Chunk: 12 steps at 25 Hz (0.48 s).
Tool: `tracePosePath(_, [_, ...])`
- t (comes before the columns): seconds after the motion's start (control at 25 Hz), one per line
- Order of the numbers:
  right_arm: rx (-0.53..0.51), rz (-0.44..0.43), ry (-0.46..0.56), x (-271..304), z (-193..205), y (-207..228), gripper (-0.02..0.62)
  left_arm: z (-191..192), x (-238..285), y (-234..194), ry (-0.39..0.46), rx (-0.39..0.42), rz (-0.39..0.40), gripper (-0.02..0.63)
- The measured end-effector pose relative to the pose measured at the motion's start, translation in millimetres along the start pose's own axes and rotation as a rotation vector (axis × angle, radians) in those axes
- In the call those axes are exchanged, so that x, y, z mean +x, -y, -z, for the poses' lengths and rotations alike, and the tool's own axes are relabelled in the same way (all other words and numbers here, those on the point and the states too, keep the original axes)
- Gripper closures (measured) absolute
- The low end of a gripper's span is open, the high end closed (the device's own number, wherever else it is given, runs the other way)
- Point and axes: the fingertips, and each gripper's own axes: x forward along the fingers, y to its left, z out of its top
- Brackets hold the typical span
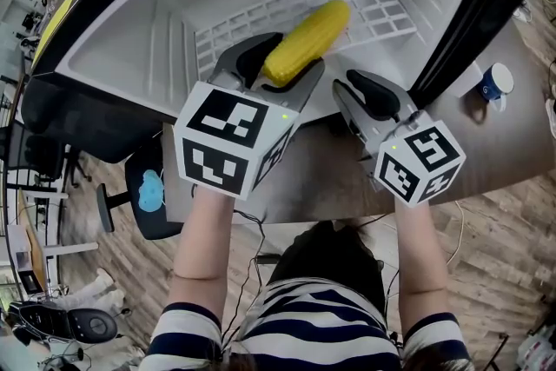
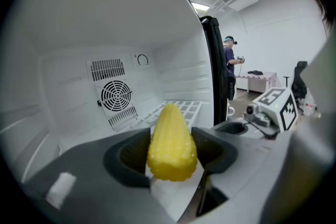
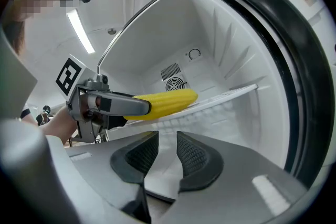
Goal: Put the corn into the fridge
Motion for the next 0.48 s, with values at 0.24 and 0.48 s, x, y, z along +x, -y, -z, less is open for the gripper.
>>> tracePosePath(0.24, [0.004, -0.001, -0.003, -0.4, 3.4, -0.3, 0.486, 1.1, 1.4, -6.0, -0.053, 0.083, -0.033, 0.606])
tracePosePath(0.48, [0.009, -0.003, -0.005, 0.0, 7.7, -0.3, 0.486, 0.6, 0.6, -16.4, -0.064, 0.15, -0.1, 0.606])
